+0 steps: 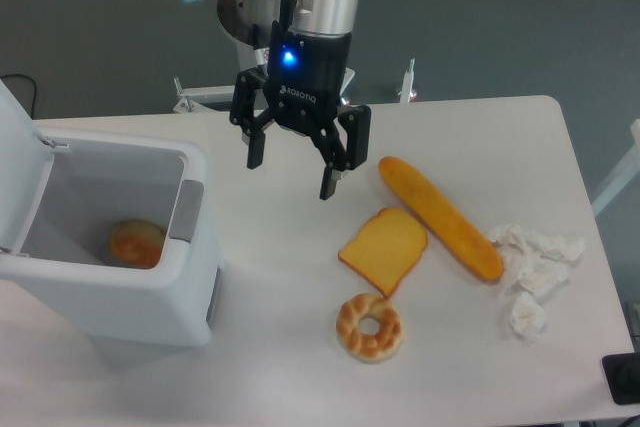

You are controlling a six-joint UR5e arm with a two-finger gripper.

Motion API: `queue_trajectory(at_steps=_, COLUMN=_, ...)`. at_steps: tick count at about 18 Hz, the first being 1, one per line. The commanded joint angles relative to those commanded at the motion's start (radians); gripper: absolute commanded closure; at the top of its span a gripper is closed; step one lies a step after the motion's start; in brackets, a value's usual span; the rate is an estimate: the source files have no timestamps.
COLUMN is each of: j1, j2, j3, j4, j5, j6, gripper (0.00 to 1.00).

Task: Close the trash can
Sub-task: 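Raise the gripper and swing it away over the trash can lid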

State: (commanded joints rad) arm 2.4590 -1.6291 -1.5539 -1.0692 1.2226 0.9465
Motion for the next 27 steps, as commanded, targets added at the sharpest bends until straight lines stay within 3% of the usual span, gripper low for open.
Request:
queue_trajectory(at_steps=15, j1=-0.008, j2=0.002, j3=-0.003, j4=-0.006, j5=-0.02, j6=-0.024, gripper=0.0)
queue_trajectory(at_steps=19, j1=-0.011, j2=0.032, j3=-0.002, j4=-0.006, j5=-0.02, j6=-0.156, gripper=0.0)
queue_trajectory(at_steps=23, j1=-0.023, j2=0.049, j3=-0.002, j4=-0.006, j5=-0.023, j6=-0.196, gripper=0.0)
queue_trajectory(at_steps=27, j1=-0.067, j2=0.054, j3=0.011, j4=-0.002, j5=-0.057, j6=-0.406, gripper=0.0)
